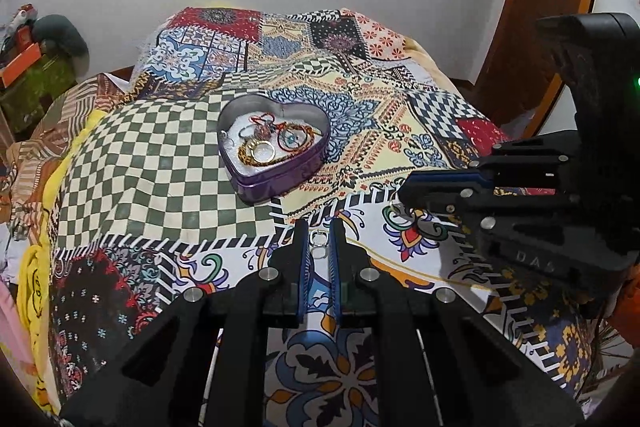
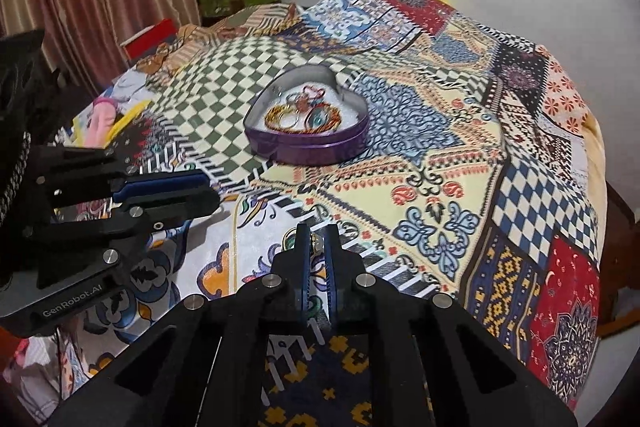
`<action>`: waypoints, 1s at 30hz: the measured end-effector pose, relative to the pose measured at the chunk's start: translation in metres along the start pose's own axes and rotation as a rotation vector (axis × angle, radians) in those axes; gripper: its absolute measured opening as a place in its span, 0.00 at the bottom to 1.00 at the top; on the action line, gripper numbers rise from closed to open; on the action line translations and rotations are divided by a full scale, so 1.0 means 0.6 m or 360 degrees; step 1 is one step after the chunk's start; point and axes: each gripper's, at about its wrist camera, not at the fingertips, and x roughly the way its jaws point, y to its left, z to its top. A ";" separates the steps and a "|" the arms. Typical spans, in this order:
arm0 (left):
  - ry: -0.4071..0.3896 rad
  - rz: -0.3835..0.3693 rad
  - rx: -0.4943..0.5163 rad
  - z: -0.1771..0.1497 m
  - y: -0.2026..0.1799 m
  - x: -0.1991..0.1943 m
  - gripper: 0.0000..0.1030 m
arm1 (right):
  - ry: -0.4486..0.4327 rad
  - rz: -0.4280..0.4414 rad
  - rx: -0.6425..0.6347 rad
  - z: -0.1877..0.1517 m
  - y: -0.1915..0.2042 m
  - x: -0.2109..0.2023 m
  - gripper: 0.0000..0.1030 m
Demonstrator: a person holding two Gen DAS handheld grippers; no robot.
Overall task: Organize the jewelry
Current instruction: 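Lower both rings into the heart tin while opening both grippers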
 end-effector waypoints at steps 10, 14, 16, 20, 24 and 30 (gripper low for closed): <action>-0.0087 0.0033 -0.0015 0.022 0.010 -0.036 0.08 | -0.0138 -0.0032 0.0027 0.030 0.006 -0.044 0.06; -0.0116 0.0049 -0.0022 0.033 0.018 -0.043 0.08 | -0.0185 -0.0024 0.0055 0.044 0.005 -0.053 0.06; -0.0125 0.0059 -0.0023 0.038 0.022 -0.044 0.08 | -0.0204 -0.0016 0.0070 0.050 0.004 -0.055 0.06; -0.0137 0.0076 -0.0026 0.048 0.032 -0.040 0.08 | -0.0237 0.0000 0.0103 0.065 0.000 -0.056 0.06; -0.0145 0.0088 -0.0021 0.057 0.038 -0.034 0.08 | -0.0252 0.0009 0.0118 0.076 -0.002 -0.050 0.06; -0.0145 0.0090 -0.0027 0.068 0.048 -0.018 0.08 | -0.0245 0.0025 0.0136 0.088 -0.008 -0.033 0.06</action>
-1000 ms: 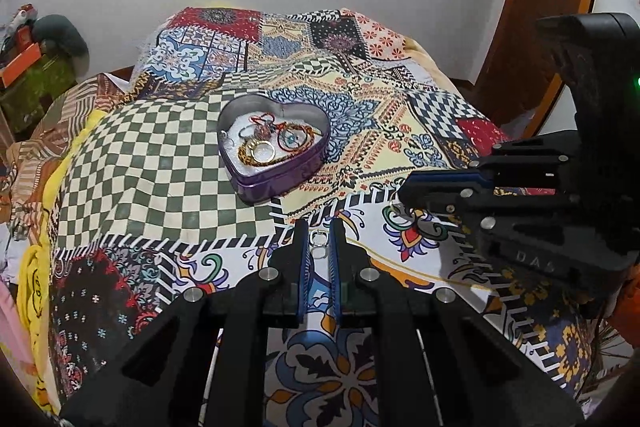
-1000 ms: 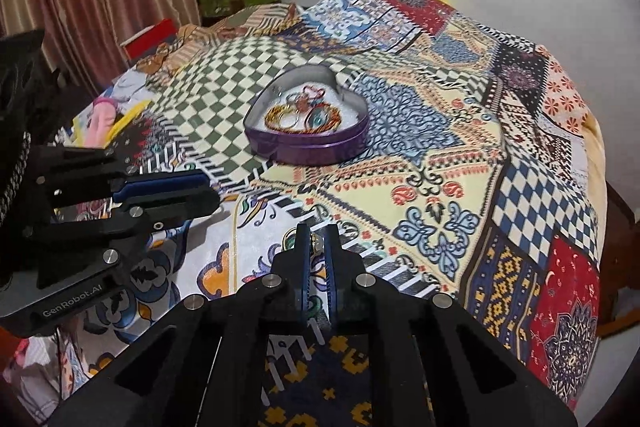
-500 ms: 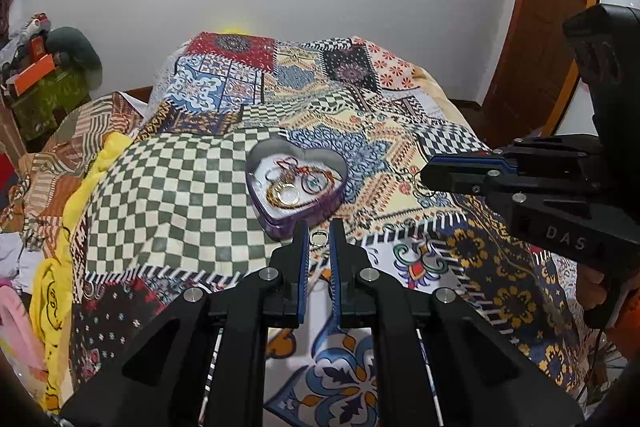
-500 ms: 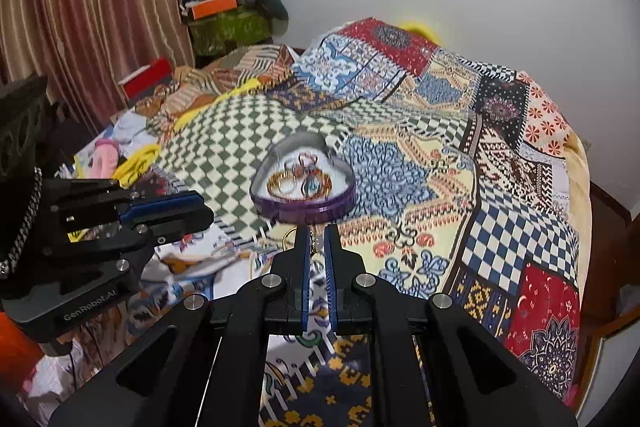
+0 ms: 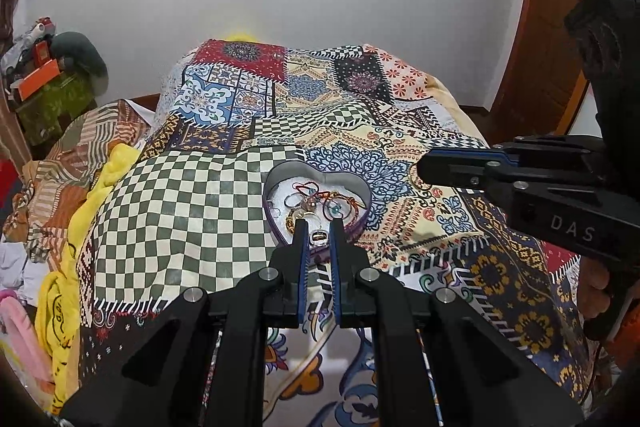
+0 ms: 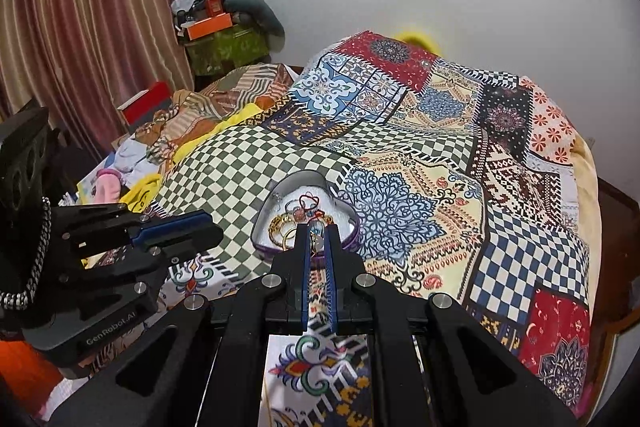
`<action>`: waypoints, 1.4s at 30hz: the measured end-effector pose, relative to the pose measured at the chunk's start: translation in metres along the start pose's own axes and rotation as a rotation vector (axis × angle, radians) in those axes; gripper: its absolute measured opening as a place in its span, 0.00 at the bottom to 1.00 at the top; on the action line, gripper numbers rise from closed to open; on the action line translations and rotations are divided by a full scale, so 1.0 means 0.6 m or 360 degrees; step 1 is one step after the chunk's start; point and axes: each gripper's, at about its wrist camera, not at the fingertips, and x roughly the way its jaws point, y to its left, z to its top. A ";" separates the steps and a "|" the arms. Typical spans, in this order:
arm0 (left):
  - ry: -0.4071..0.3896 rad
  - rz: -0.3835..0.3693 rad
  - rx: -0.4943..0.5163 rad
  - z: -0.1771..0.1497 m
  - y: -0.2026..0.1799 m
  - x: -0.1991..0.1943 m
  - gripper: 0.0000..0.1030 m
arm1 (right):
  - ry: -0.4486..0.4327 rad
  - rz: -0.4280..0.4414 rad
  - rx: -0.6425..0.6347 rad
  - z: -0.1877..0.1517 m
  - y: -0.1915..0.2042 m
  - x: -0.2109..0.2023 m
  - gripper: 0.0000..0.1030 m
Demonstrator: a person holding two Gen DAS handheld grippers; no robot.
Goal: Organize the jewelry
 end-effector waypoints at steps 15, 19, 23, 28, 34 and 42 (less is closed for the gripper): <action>0.0086 -0.0029 -0.0021 0.007 0.015 0.067 0.08 | 0.0133 0.0046 0.0034 0.017 -0.016 0.071 0.06; 0.0124 -0.0037 -0.0042 0.010 0.020 0.086 0.08 | 0.0180 0.0059 0.0045 0.020 -0.020 0.090 0.06; 0.0140 -0.0053 -0.0036 0.010 0.019 0.097 0.08 | 0.0223 0.0068 0.0040 0.021 -0.021 0.110 0.06; 0.0155 -0.0071 -0.0033 0.011 0.018 0.104 0.08 | 0.0267 0.0089 0.0031 0.018 -0.019 0.125 0.06; 0.0168 -0.0089 -0.0052 0.012 0.023 0.111 0.08 | 0.0297 0.0092 0.0021 0.013 -0.016 0.135 0.06; 0.0155 -0.0061 -0.0069 0.012 0.026 0.101 0.08 | 0.0309 0.0074 0.0020 0.016 -0.017 0.128 0.07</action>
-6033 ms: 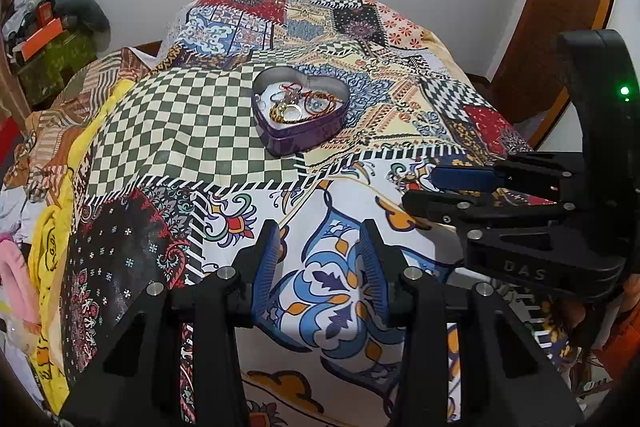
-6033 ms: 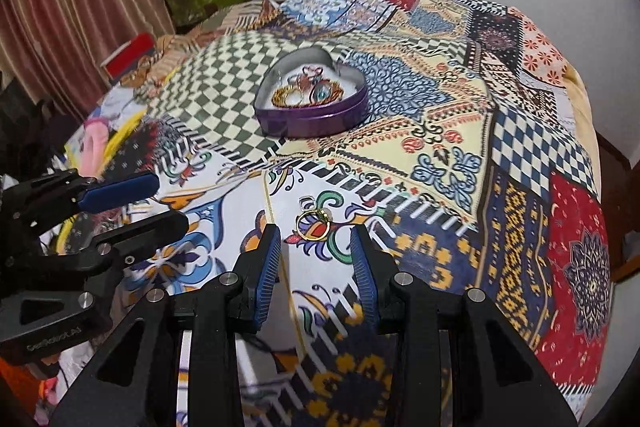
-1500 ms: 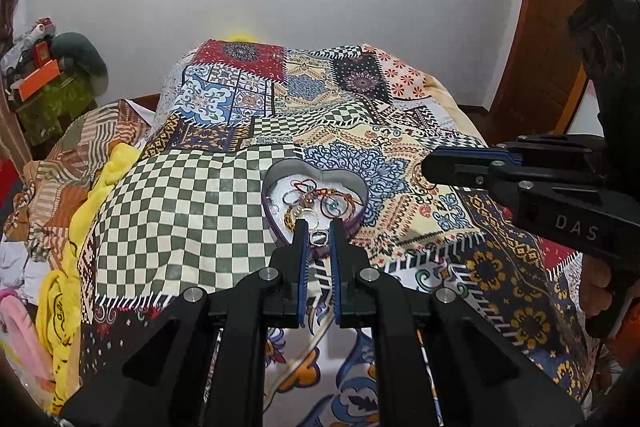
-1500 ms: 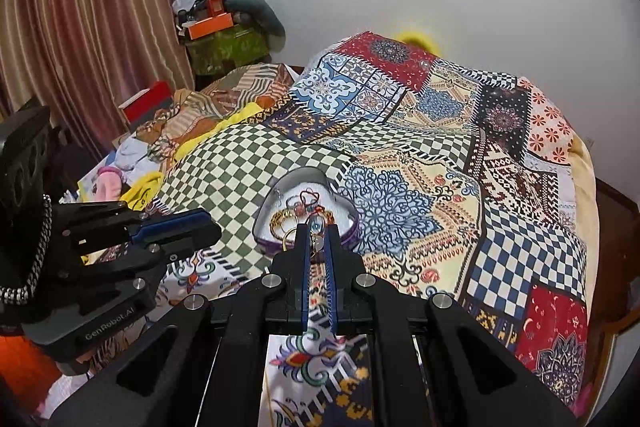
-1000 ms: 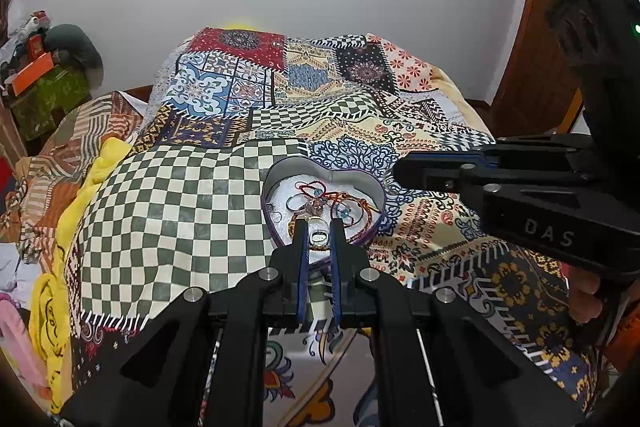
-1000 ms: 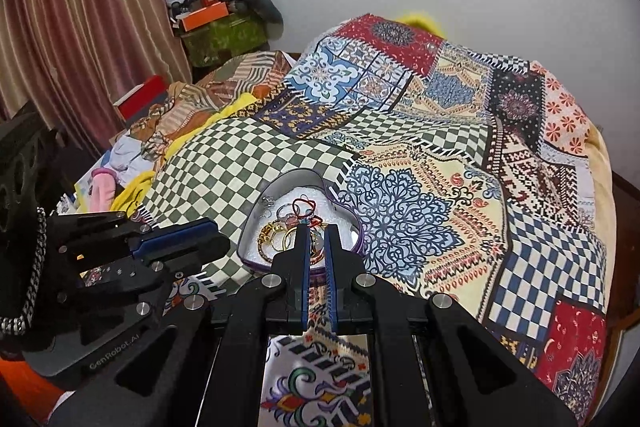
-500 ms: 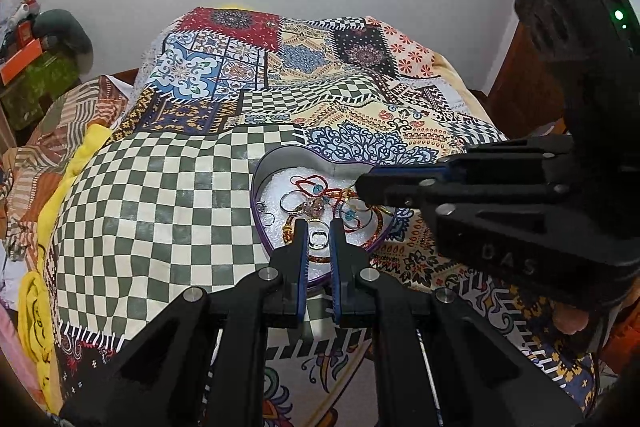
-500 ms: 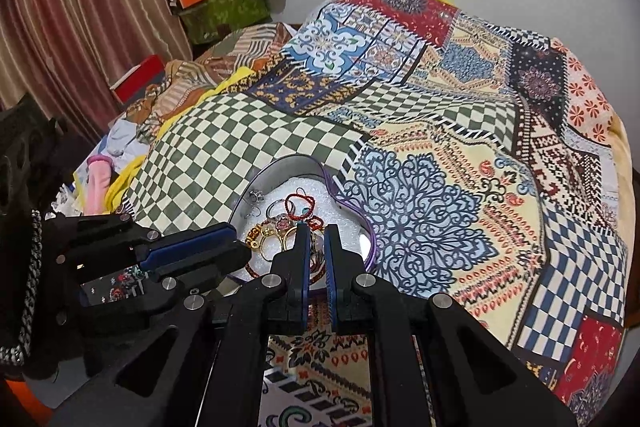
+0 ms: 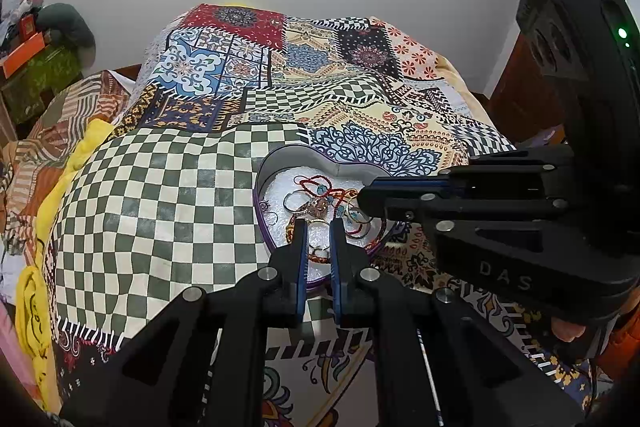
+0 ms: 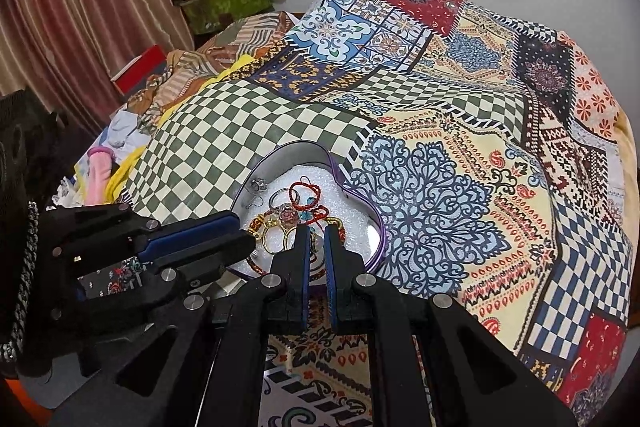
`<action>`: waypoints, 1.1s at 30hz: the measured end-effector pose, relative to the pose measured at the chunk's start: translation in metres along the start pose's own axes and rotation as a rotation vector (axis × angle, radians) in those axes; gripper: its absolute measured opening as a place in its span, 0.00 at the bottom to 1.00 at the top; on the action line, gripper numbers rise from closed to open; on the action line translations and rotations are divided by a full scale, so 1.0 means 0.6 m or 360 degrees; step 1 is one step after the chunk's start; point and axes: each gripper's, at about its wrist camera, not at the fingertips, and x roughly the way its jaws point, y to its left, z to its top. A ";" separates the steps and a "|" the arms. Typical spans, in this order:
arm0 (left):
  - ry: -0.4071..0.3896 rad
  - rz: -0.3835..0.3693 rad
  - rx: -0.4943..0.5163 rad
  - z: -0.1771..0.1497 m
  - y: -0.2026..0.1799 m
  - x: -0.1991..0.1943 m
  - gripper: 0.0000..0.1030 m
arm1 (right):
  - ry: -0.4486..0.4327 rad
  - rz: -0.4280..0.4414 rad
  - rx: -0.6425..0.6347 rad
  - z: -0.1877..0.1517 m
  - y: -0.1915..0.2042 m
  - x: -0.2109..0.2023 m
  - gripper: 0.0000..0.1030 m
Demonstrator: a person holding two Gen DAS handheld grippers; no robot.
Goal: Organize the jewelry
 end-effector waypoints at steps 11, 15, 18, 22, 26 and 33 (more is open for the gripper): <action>-0.0077 0.0038 -0.0049 0.007 0.005 -0.060 0.16 | -0.0129 -0.0111 -0.0059 -0.003 0.028 -0.066 0.21; -0.0152 0.0064 -0.0060 0.012 0.001 -0.108 0.16 | -0.0201 -0.0142 -0.0064 -0.006 0.038 -0.109 0.21; -0.0220 0.0089 -0.0049 0.014 -0.009 -0.152 0.16 | -0.0278 -0.0166 -0.0065 -0.012 0.049 -0.150 0.21; -0.0335 0.0123 -0.0028 0.013 -0.028 -0.218 0.16 | -0.0418 -0.0187 -0.0048 -0.019 0.064 -0.216 0.21; -0.0486 0.0134 -0.0010 0.010 -0.052 -0.300 0.16 | -0.0600 -0.0225 -0.0043 -0.032 0.090 -0.295 0.21; -0.0817 0.0153 0.0014 -0.009 -0.093 -0.456 0.21 | -0.1014 -0.0280 -0.0043 -0.085 0.155 -0.446 0.21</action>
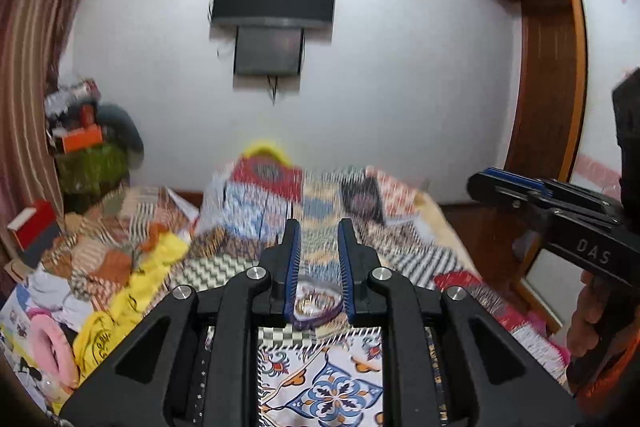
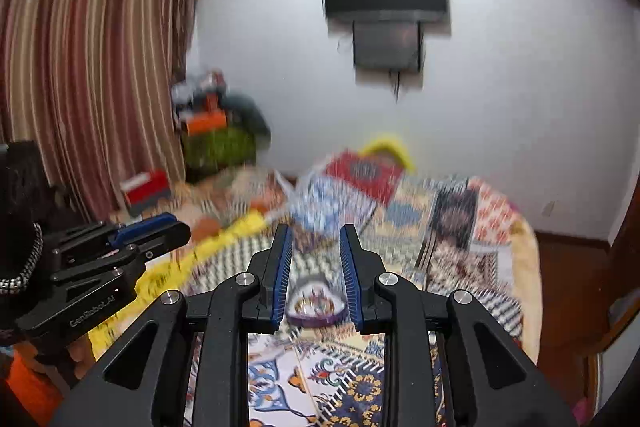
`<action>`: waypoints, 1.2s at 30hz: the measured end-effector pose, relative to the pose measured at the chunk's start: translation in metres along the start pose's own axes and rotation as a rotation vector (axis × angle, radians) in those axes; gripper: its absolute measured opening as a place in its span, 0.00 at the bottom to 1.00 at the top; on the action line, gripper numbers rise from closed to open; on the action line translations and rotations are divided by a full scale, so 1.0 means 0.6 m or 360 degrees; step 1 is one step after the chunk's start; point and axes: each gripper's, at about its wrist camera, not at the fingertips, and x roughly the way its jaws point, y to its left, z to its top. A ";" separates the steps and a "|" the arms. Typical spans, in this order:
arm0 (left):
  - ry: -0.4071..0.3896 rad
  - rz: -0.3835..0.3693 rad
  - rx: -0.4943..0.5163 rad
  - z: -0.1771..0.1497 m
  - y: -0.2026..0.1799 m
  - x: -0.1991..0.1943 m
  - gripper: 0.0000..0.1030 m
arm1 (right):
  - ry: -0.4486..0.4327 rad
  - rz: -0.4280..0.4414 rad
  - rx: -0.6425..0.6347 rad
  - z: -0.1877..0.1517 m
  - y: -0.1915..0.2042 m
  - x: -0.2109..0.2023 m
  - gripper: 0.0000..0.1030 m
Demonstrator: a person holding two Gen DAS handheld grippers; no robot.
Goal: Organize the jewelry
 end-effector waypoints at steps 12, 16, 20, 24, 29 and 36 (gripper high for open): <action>-0.0364 0.0140 0.0036 -0.007 -0.041 -0.157 0.72 | -0.0328 -0.0184 0.0008 -0.020 0.046 -0.123 0.64; -0.0404 0.0192 0.0057 -0.015 -0.049 -0.171 0.90 | -0.0367 -0.0244 0.0005 -0.022 0.055 -0.130 0.88; -0.0390 0.0203 0.0081 -0.017 -0.051 -0.174 0.90 | -0.0398 -0.0293 0.0037 -0.025 0.054 -0.142 0.99; -0.0385 0.0193 0.0067 -0.018 -0.046 -0.173 0.91 | -0.0374 -0.0281 0.0046 -0.026 0.053 -0.141 1.00; -0.0369 0.0186 0.0056 -0.023 -0.047 -0.172 0.91 | -0.0360 -0.0288 0.0034 -0.043 0.052 -0.154 1.00; -0.0347 0.0185 0.0062 -0.028 -0.052 -0.169 0.91 | -0.0343 -0.0286 0.0039 -0.046 0.051 -0.156 1.00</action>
